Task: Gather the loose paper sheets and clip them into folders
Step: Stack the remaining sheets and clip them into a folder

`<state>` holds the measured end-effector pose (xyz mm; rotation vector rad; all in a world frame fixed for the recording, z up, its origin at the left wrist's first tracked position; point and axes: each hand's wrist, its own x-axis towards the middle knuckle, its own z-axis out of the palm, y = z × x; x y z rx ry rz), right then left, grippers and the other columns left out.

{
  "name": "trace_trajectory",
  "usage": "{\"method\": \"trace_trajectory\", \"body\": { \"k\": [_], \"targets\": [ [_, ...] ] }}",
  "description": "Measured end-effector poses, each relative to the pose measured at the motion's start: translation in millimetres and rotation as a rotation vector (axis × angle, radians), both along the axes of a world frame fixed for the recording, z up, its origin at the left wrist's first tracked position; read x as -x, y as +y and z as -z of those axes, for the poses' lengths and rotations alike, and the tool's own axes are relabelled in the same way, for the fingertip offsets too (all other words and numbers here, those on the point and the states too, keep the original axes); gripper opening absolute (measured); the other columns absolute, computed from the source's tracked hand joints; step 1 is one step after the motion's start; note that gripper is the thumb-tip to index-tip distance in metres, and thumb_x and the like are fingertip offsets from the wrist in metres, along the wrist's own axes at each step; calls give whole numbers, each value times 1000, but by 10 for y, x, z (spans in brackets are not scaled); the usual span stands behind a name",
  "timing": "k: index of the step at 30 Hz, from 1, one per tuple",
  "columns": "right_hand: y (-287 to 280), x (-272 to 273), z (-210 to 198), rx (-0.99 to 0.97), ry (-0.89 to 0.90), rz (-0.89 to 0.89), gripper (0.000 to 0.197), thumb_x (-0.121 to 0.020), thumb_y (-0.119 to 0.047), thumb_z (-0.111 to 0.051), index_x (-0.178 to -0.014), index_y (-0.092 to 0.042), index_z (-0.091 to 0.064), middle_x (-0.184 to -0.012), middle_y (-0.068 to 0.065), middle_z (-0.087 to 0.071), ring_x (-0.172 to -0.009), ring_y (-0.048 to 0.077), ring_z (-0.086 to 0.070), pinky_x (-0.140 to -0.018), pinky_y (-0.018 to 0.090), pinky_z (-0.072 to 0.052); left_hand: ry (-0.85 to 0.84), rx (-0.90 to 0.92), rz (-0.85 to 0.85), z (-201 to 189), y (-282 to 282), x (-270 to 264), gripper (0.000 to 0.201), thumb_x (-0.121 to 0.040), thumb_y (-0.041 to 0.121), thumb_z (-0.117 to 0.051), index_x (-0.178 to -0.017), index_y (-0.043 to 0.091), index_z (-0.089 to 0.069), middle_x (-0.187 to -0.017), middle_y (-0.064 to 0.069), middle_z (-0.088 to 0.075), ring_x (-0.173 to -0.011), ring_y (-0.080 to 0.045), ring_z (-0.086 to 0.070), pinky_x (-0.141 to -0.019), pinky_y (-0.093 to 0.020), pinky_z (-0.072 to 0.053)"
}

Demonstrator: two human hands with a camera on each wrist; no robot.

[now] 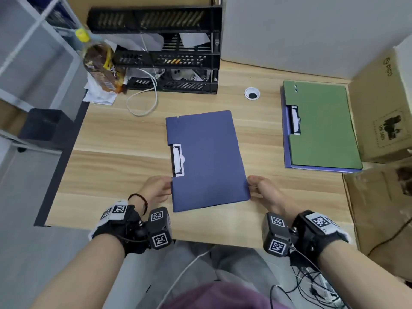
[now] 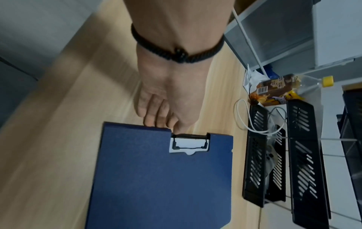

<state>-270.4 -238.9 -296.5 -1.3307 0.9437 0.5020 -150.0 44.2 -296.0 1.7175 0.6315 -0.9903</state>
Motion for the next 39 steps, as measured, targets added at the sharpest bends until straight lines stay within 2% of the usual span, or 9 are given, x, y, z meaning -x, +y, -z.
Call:
{"method": "trace_trajectory", "body": {
  "k": [4,7,9,13,16,20,26,32,39],
  "targets": [
    [6,171,-16,11,35,-9,46,-94,-13,-35,-54,-21,-56,-61,-9,-60,-69,17,-49,-72,34,-34,-25,34,18,60,-107,193,19,-93,-3,-50,-89,15,-52,-89,-9,-60,-70,-18,-58,-60,-27,-48],
    [36,361,67,-22,76,-21,37,-91,-15,-39,-92,-13,-76,-83,-2,-69,-77,17,-57,-75,30,-42,-79,-27,99,84,-107,270,29,-91,-11,-43,-82,16,-49,-79,-5,-57,-65,-16,-55,-48,-23,-45],
    [94,467,111,-31,91,0,37,-88,-11,-40,-101,-9,-74,-83,-1,-66,-69,11,-54,-65,24,-42,-92,-20,149,100,-61,255,29,-92,-11,-42,-82,16,-48,-78,-5,-56,-64,-15,-52,-48,-22,-42],
    [270,570,78,22,105,75,25,-90,-6,-39,-77,-20,-55,-64,-4,-44,-50,7,-34,-49,22,-26,-1,77,221,123,80,238,27,-93,-8,-42,-85,17,-45,-82,-6,-55,-67,-17,-51,-44,-18,-48],
    [369,596,37,46,66,143,32,-95,-4,-40,-69,-22,-44,-66,-2,-46,-50,8,-41,-42,18,-32,-7,162,215,78,136,262,24,-96,-5,-41,-89,18,-45,-86,-5,-54,-71,-16,-50,-50,-20,-50],
    [459,615,-194,34,-44,226,26,-100,-8,-36,-87,-15,-58,-82,1,-63,-68,15,-58,-57,25,-45,-47,279,186,-4,171,168,22,-98,-2,-42,-96,18,-50,-95,-4,-59,-78,-16,-57,-59,-22,-54],
    [404,683,-470,48,-238,305,26,-102,-21,-41,-115,-21,-64,-108,-1,-72,-88,22,-65,-81,34,-43,-54,407,190,-75,-6,64,20,-99,-1,-38,-101,15,-51,-96,-6,-63,-72,-11,-66,-55,-22,-57],
    [245,651,-490,-67,-328,587,17,-100,-19,-50,-105,-14,-65,-109,7,-71,-86,21,-63,-72,30,-45,-202,459,90,-247,-512,-30,21,-100,-2,-33,-101,12,-48,-96,-5,-63,-69,-9,-67,-54,-22,-56],
    [-29,507,-508,-374,-475,908,22,-100,-14,-47,-117,-5,-58,-93,12,-76,-76,22,-75,-63,29,-61,-267,425,61,-430,-1263,-260,14,-101,6,-39,-112,14,-41,-93,-2,-62,-76,-14,-60,-62,-32,-51]
  ]
}}
